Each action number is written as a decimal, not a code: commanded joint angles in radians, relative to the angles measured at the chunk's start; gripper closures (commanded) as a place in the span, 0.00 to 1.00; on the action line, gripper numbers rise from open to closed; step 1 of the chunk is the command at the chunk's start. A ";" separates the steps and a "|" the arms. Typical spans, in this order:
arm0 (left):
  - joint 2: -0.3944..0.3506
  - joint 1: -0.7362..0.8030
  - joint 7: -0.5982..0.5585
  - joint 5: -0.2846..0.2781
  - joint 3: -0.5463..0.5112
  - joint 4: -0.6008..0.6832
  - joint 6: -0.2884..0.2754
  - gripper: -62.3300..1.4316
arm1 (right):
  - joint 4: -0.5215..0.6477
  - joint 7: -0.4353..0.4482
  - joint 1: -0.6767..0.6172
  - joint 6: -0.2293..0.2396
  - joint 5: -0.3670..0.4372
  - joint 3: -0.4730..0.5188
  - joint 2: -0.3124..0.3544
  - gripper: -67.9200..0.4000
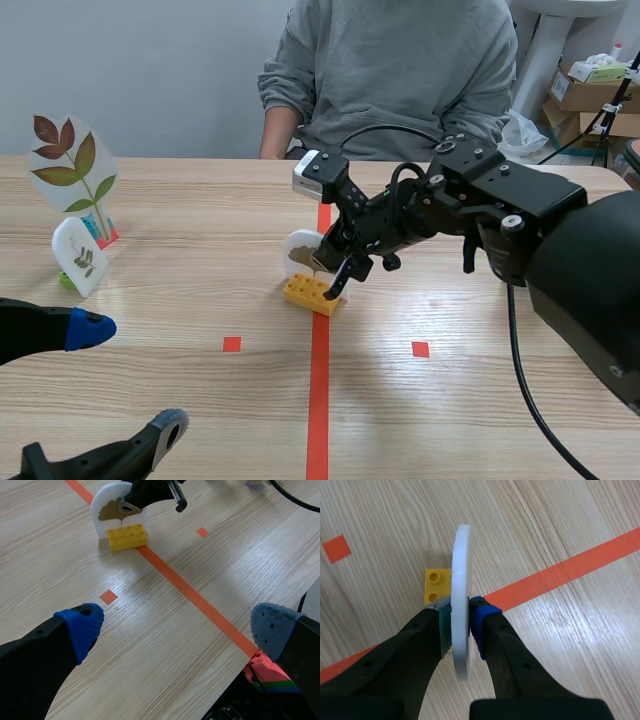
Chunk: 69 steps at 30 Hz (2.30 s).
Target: Do the leaf sorting experiment
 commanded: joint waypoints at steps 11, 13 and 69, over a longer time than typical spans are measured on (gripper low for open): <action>0.005 -0.003 -0.015 -0.010 -0.004 0.002 -0.002 0.00 | 0.409 -0.194 -0.230 -0.201 0.190 0.244 0.188 0.97; 0.005 -0.003 -0.015 -0.010 -0.004 0.002 -0.002 0.00 | 0.471 -0.227 -0.286 -0.227 0.196 0.299 0.198 0.97; 0.005 -0.019 -0.014 -0.011 -0.004 0.002 -0.003 0.00 | 0.379 -0.213 -0.509 -0.174 0.231 0.885 0.306 0.34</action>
